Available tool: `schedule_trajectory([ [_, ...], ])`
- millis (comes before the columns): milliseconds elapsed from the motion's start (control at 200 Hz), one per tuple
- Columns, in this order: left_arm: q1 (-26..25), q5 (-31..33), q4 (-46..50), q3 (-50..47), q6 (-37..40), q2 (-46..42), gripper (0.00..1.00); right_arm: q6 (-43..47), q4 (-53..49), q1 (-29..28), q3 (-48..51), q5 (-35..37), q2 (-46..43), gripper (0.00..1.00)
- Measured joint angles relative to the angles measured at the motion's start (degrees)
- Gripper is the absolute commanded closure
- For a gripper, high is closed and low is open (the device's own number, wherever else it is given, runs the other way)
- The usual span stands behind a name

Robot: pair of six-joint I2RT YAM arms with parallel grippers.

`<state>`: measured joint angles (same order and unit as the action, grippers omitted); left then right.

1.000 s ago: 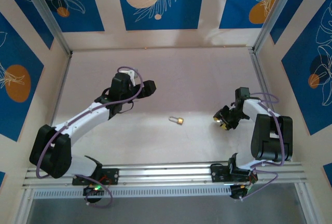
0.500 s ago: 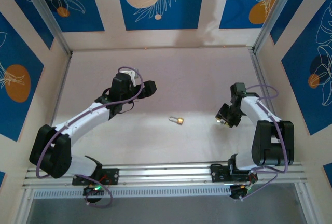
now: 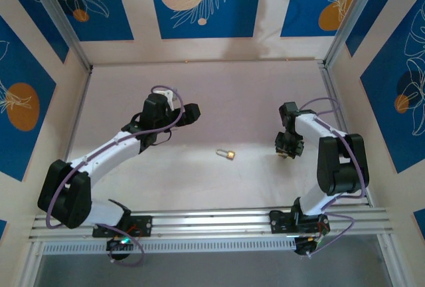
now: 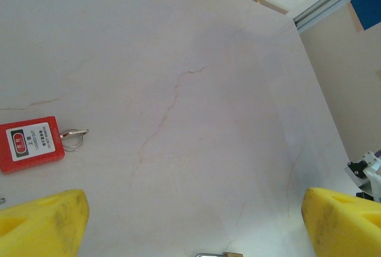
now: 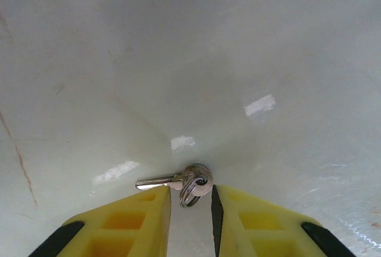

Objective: Unlock with the key

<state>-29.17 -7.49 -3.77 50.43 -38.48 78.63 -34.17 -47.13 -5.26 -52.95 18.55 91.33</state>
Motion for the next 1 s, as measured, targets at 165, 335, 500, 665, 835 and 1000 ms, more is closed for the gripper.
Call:
schedule_trajectory([
  [165,0.0,0.0,0.0,0.0,0.0,0.0,0.08,0.66,-0.04,0.02,-0.46,-0.09,1.53,0.79],
  [335,-0.02,0.0,0.0,0.0,0.0,0.0,0.09,1.05,-0.04,0.02,-0.61,-0.09,1.77,0.87],
  [500,-0.02,0.0,0.0,0.0,0.0,0.0,0.09,1.11,-0.07,0.02,-0.63,-0.04,1.77,0.97],
  [665,-0.02,0.0,0.0,0.0,0.0,0.0,0.09,1.09,-0.33,-0.5,-0.7,0.0,1.14,1.0],
  [835,-0.17,-0.02,-0.02,0.0,0.02,0.26,0.1,1.11,-2.89,-3.67,-2.56,0.46,-4.46,1.0],
  [1000,-0.66,-0.11,-0.04,0.09,1.16,1.31,0.1,1.07,-4.83,-6.43,-6.54,-0.2,-10.08,1.0],
])
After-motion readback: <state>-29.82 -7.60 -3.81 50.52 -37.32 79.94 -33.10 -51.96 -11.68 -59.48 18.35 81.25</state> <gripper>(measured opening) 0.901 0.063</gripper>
